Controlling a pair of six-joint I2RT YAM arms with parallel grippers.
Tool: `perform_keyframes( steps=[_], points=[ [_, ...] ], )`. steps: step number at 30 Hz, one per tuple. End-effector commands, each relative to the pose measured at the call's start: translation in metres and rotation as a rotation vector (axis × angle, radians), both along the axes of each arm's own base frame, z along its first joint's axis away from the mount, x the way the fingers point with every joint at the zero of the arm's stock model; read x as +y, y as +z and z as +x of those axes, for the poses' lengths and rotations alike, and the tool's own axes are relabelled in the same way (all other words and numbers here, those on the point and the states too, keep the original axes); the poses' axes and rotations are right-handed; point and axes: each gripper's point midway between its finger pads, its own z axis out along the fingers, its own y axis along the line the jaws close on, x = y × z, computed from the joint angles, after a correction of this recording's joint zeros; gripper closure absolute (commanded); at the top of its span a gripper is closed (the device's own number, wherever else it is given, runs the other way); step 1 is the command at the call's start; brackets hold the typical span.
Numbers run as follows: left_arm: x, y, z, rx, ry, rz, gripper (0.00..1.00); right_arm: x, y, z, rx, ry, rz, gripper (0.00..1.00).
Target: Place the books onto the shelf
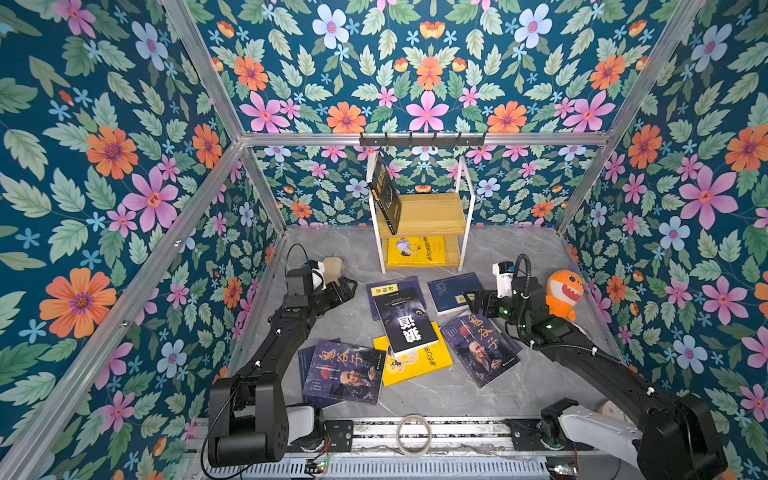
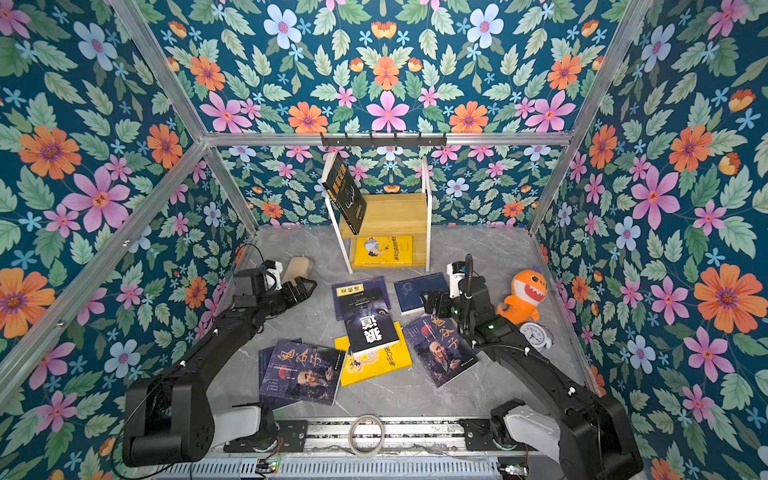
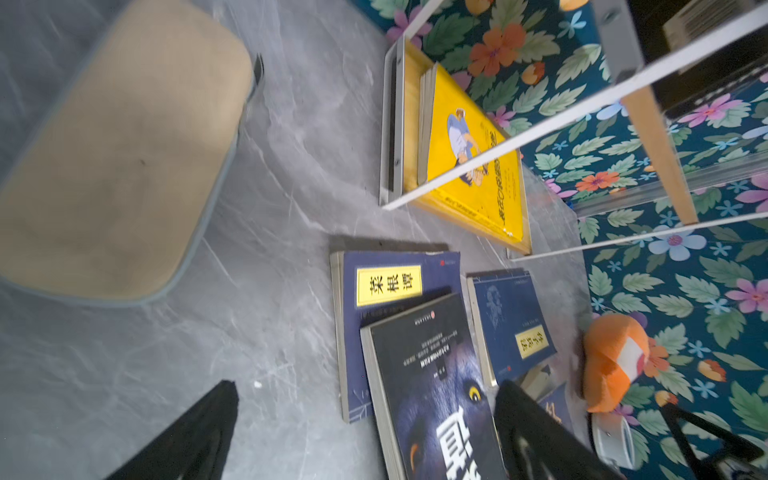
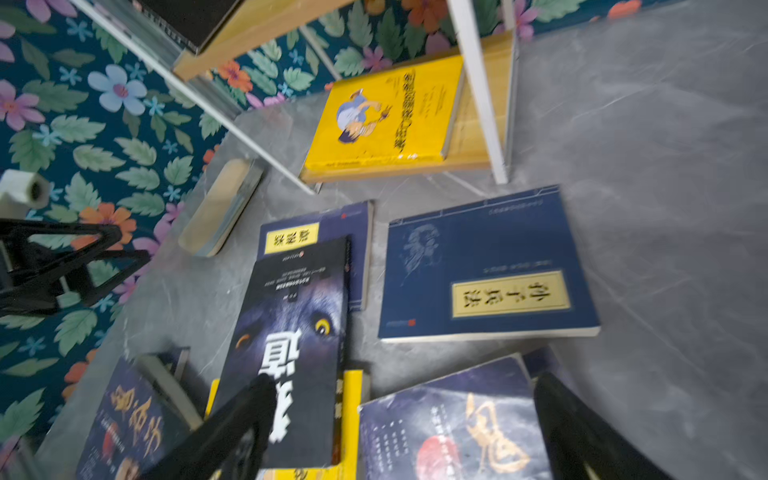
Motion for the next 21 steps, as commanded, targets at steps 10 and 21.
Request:
perform_keyframes(
  steps=[10, 21],
  points=[
    [0.004, 0.032, 0.002, -0.160, -0.072, 0.129, 0.03, 0.099, -0.014, -0.034, 0.094, 0.248, -0.017, 0.07],
    [0.050, 0.069, -0.023, -0.035, -0.221, 0.596, 0.00, 0.204, -0.022, -0.110, -0.149, 0.685, -0.285, 0.06]
  ],
)
